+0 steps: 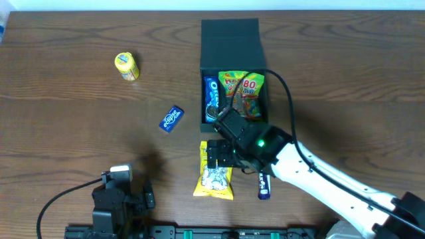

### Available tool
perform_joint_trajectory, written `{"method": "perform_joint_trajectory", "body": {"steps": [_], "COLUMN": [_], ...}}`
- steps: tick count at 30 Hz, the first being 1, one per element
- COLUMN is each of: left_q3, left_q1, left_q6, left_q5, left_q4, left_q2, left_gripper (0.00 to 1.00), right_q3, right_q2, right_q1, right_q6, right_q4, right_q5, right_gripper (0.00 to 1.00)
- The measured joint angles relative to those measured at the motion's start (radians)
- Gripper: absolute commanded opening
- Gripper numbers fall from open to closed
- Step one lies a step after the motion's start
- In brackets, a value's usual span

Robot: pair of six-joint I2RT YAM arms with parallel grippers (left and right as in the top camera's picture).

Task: Pack container
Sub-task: 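Move the right gripper down to the yellow Hacks candy bag, then grasp the Hacks bag top with the right gripper and lift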

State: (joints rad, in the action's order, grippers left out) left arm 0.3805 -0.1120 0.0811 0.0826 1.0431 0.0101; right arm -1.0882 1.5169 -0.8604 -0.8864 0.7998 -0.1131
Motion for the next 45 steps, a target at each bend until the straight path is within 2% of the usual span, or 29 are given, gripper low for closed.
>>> {"method": "perform_joint_trajectory", "body": {"steps": [8,15,22,33,45], "left_q3": [0.0,0.0,0.0,0.0,0.0], "left_q1": [0.0,0.0,0.0,0.0,0.0], "left_q6": [0.0,0.0,0.0,0.0,0.0], "left_q5": [0.0,0.0,0.0,0.0,0.0], "left_q4": [0.0,0.0,0.0,0.0,0.0], "left_q2": [0.0,0.0,0.0,0.0,0.0], "left_gripper": [0.96,0.96,0.96,0.96,0.95], "right_q3": [0.047,0.047,0.047,0.047,0.047], "right_q2": [0.033,0.158,0.222,0.257,0.257], "right_q1": [0.0,0.0,-0.007,-0.015,-0.026], "right_q6": [-0.183,-0.277,-0.291,-0.285,-0.211], "right_q4": [-0.092,-0.153,-0.218,-0.222,-0.209], "right_q5": [-0.021,-0.057,-0.108,-0.172,-0.233], "right_gripper": [0.99,0.98,0.99,0.98,0.97]}}
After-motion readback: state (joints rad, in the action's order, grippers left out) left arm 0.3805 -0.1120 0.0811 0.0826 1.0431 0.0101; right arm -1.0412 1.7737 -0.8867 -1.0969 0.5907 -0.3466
